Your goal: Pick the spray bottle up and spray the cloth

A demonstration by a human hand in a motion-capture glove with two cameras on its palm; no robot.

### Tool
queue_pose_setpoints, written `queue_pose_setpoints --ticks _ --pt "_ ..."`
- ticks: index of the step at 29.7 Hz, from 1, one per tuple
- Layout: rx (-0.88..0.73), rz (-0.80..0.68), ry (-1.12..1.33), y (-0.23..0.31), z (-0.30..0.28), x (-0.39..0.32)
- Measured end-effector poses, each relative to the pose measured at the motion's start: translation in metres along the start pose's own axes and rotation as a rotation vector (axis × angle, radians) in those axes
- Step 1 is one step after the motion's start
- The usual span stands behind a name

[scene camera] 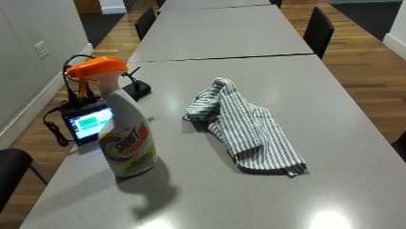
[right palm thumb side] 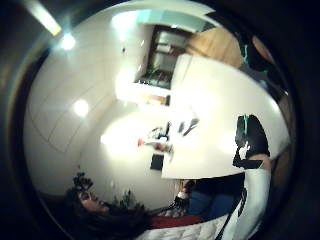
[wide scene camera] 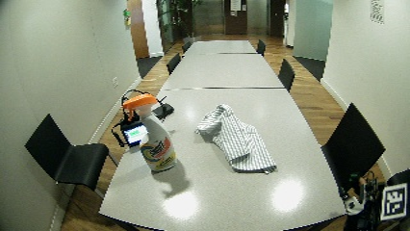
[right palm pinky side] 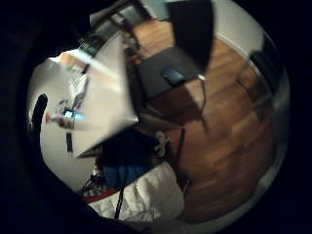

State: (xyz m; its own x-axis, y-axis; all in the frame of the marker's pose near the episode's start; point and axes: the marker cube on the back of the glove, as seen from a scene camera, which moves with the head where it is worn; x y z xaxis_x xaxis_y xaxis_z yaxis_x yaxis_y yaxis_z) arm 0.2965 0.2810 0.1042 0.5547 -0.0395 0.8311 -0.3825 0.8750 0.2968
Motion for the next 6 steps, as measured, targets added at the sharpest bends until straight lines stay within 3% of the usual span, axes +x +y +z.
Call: queue_pose_setpoints --ticks 3,6 --pt "0.11 0.195 -0.05 0.024 -0.012 0.042" --pt "0.136 0.26 -0.054 0.031 -0.015 0.055"
